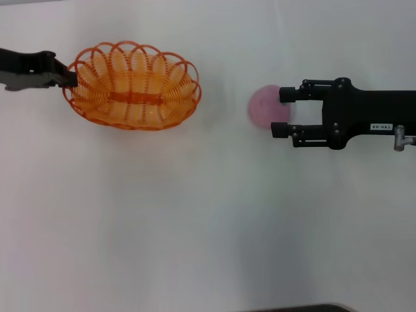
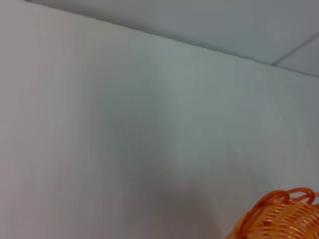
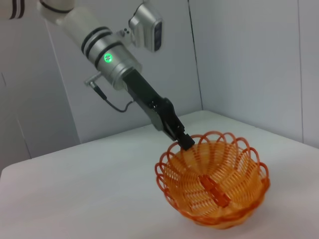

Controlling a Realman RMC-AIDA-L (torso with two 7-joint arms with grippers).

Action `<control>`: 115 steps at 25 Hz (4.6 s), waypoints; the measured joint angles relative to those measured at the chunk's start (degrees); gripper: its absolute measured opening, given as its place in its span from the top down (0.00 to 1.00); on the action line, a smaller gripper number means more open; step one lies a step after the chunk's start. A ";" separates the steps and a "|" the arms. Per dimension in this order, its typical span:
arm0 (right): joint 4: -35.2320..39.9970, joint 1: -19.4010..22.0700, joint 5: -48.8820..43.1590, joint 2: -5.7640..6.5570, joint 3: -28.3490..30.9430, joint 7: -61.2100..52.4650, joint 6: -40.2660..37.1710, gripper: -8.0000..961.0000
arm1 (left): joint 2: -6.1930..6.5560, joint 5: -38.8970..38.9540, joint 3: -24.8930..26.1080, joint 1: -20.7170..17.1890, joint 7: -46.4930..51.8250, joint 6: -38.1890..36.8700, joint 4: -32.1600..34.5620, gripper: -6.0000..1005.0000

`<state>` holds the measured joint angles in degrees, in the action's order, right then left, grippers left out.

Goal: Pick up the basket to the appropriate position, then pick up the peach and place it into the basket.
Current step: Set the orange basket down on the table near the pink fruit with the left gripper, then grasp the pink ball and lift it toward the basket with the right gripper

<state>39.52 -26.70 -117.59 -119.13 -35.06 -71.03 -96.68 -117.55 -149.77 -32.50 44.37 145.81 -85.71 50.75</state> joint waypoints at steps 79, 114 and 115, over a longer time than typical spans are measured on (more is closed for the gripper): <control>-4.07 -4.31 8.81 1.98 3.25 -14.76 2.60 0.28 | -4.93 23.80 4.61 -26.42 -66.72 -22.49 6.80 0.33; 13.12 -20.15 -32.67 0.11 -21.76 -55.41 14.17 0.29 | -5.05 23.73 3.87 -25.31 -65.71 -24.16 6.46 0.27; 12.19 -20.25 -32.85 0.03 -22.47 -55.37 15.39 0.29 | -5.05 23.73 3.86 -25.31 -65.66 -24.16 6.43 0.27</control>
<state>51.71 -46.95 -150.44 -119.11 -57.53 -126.40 -81.29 -122.60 -126.04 -28.64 19.06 80.15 -109.87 57.18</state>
